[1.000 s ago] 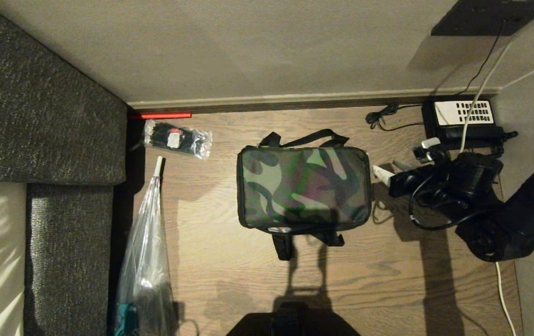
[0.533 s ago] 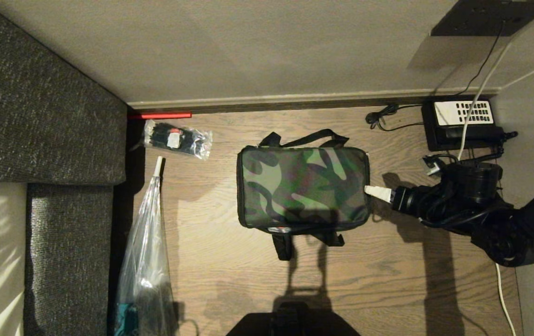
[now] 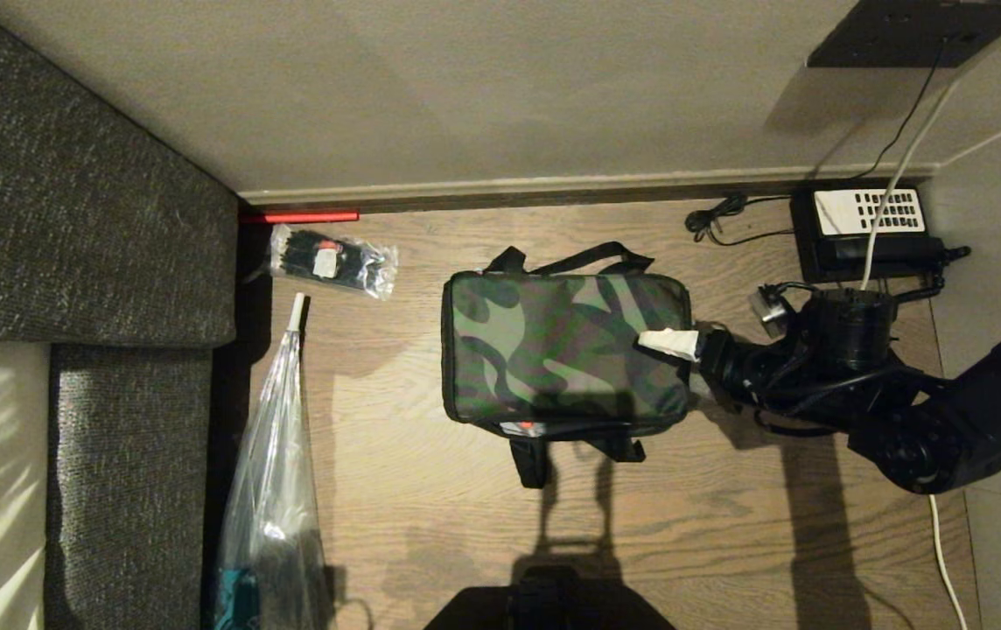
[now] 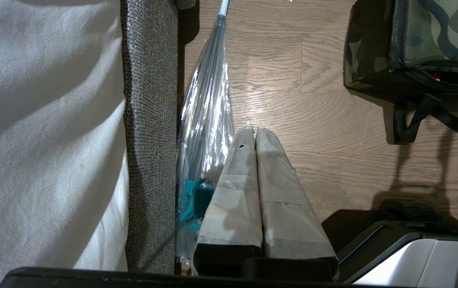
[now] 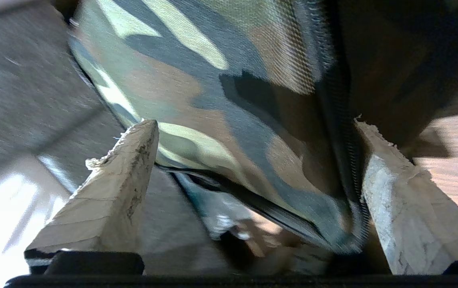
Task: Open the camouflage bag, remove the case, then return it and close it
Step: Open the top of the storage box
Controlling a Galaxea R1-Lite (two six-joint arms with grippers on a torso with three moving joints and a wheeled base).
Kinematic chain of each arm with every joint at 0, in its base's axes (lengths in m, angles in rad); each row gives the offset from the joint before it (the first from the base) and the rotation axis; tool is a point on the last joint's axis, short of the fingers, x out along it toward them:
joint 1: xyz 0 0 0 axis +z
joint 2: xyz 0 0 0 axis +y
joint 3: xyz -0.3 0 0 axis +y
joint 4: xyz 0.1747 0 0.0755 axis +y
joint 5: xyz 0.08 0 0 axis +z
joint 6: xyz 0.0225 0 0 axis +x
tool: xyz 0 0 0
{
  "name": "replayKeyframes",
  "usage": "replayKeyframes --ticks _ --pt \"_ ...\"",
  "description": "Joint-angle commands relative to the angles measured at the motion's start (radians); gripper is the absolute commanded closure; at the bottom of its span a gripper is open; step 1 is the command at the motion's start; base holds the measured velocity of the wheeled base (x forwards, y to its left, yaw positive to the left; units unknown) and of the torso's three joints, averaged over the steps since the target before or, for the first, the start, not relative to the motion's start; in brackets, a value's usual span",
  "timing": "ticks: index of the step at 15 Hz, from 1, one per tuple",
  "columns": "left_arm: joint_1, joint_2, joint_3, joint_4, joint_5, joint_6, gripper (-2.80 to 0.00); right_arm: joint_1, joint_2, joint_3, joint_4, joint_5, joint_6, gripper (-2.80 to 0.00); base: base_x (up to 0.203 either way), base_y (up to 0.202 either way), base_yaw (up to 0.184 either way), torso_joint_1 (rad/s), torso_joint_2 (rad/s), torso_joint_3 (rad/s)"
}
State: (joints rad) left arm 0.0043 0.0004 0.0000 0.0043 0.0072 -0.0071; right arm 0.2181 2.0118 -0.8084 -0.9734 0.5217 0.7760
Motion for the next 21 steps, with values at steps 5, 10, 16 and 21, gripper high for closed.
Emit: replayKeyframes --ticks 5,10,16,21 --pt "0.000 0.000 0.003 0.000 0.000 -0.001 0.00 0.013 -0.141 -0.095 0.140 0.006 0.190 -2.80 0.000 0.000 0.000 0.000 0.00 0.000" --pt "0.000 0.000 0.003 0.000 0.000 -0.001 0.00 0.014 -0.222 -0.267 0.221 0.013 0.420 -2.80 0.000 0.000 0.000 0.000 0.00 0.000" --pt "0.000 0.000 0.003 0.000 0.000 -0.001 0.00 0.012 -0.153 -0.412 0.231 -0.070 0.276 -2.80 0.000 0.000 0.000 0.000 0.00 0.000" --pt "0.000 0.000 0.003 0.000 0.000 -0.001 0.00 0.013 -0.162 -0.319 0.224 -0.114 -0.043 -2.80 0.000 0.000 0.000 0.000 0.00 0.000"
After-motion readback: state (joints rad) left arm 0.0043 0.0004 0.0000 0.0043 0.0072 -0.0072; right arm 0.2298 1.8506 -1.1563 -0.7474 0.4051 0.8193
